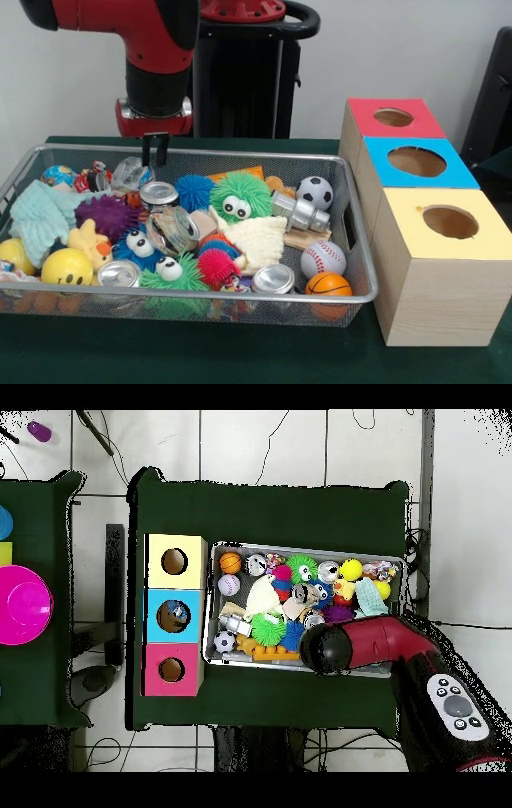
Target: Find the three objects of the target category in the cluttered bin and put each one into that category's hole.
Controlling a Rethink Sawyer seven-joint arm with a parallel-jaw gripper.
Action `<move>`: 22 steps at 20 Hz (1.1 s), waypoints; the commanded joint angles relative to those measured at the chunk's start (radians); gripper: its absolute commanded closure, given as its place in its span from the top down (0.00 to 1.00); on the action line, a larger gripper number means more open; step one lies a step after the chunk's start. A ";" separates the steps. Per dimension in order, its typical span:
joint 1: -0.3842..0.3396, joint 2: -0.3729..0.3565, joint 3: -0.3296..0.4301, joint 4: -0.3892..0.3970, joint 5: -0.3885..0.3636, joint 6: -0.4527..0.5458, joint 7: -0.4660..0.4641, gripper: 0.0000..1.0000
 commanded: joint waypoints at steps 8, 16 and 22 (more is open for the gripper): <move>-0.034 0.003 0.024 -0.004 -0.016 -0.045 -0.053 1.00; -0.010 0.022 -0.005 -0.040 -0.038 -0.040 -0.013 1.00; -0.003 0.053 -0.052 -0.050 -0.079 -0.104 0.047 1.00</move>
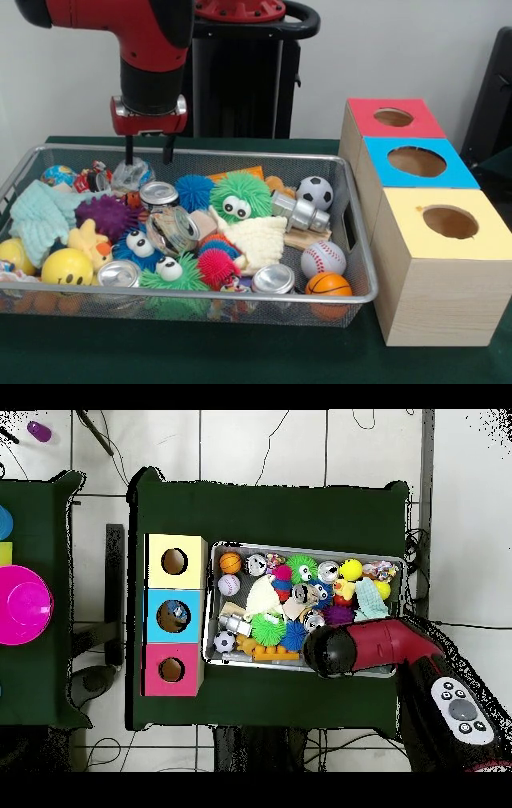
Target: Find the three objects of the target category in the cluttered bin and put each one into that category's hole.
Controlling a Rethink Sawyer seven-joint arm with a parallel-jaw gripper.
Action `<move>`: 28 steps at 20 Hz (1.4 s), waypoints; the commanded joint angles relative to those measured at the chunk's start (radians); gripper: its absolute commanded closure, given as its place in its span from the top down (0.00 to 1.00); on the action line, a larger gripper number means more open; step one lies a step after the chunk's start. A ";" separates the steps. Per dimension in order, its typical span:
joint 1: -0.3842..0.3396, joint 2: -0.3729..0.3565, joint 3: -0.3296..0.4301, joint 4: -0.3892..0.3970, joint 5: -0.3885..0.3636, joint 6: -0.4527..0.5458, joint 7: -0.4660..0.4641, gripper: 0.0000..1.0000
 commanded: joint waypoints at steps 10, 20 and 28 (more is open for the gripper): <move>-0.020 0.195 -0.103 -0.118 -0.097 -0.236 0.087 1.00; 0.046 0.271 -0.254 -0.166 -0.092 -0.366 0.214 1.00; 0.086 0.252 -0.299 -0.129 -0.040 -0.408 0.186 1.00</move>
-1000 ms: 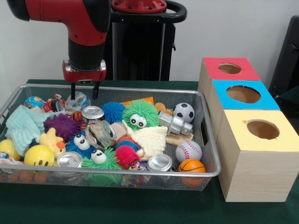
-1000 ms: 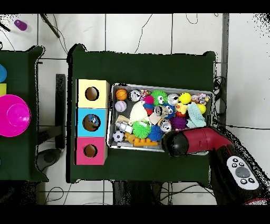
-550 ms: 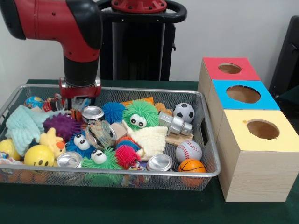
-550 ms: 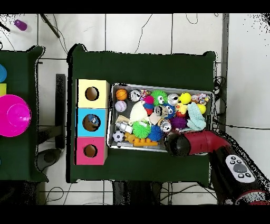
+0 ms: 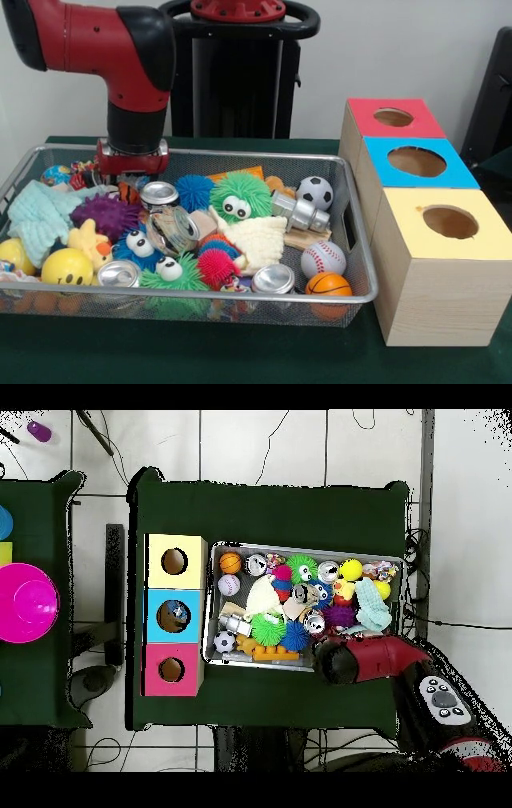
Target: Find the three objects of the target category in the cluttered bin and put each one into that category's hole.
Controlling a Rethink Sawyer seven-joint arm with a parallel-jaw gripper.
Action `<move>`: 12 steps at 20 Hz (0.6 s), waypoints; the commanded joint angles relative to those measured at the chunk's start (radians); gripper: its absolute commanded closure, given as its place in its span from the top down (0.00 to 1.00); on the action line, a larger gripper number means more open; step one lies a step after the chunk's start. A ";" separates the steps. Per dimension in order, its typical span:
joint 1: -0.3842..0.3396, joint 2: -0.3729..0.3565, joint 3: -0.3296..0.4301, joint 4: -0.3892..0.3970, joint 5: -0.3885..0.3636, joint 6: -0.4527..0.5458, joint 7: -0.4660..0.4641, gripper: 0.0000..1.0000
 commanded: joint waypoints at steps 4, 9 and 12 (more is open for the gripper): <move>0.000 0.055 -0.051 -0.023 -0.024 -0.076 0.100 0.00; 0.044 0.063 -0.093 -0.031 0.004 -0.058 0.138 0.00; 0.082 0.067 -0.129 -0.043 0.013 -0.047 0.164 0.00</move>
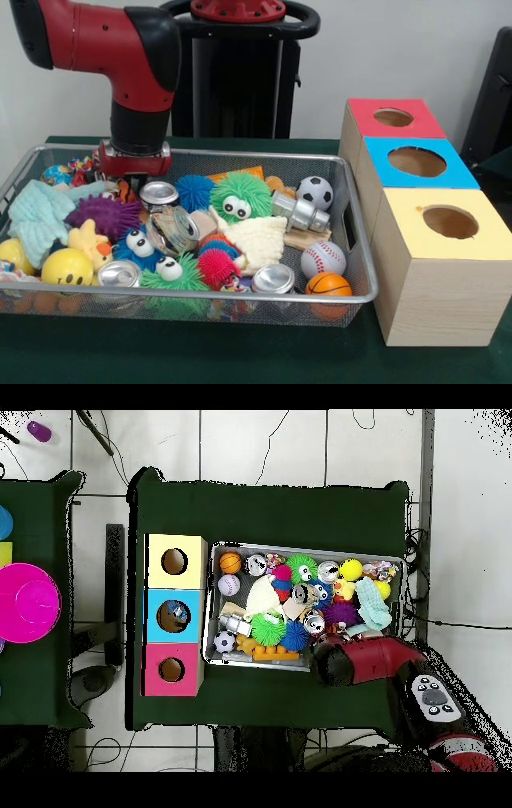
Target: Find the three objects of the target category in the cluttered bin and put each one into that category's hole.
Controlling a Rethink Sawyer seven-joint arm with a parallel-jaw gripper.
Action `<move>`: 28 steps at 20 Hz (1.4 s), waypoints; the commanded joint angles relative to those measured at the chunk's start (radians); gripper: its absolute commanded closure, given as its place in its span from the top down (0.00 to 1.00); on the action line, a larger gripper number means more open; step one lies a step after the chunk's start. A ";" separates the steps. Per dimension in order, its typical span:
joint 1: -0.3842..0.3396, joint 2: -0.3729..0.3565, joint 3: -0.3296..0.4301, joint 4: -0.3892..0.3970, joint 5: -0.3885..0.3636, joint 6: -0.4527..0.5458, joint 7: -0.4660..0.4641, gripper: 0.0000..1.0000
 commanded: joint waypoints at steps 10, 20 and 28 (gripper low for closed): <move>0.068 0.027 -0.091 -0.043 0.053 0.131 0.083 0.00; 0.070 -0.064 -0.018 -0.003 0.150 0.249 -0.006 1.00; 0.077 -0.057 -0.036 -0.006 0.172 0.273 0.029 1.00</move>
